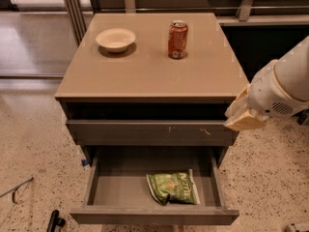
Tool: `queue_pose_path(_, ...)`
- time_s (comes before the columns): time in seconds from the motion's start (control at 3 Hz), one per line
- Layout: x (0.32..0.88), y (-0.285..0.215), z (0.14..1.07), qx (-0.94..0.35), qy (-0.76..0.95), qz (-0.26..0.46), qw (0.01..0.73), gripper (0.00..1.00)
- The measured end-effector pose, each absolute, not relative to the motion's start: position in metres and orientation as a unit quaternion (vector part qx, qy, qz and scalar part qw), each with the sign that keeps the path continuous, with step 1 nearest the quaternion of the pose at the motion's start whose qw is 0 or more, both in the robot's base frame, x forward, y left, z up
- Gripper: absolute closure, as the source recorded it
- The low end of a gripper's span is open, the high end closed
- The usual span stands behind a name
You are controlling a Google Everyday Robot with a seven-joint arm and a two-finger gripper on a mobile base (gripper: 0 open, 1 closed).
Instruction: Pick green jalapeno chip bag from middle drawer and place on counter
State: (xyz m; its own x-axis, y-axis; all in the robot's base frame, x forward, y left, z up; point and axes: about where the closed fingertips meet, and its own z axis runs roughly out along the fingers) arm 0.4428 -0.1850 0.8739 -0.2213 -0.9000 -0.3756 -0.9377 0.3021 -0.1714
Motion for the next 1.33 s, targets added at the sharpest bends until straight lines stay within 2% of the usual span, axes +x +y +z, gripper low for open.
queue_pose_path(0.33, 0.447, -0.160, 0.804, -0.574, 0.780, 0.106, 0.227, 0.89)
queue_pose_path(0.67, 0.451, -0.158, 0.803, -0.572, 0.780, 0.102, 0.233, 1.00)
queue_pose_path(1.33, 0.452, -0.156, 0.767, -0.573, 0.778, 0.101, 0.237, 1.00)
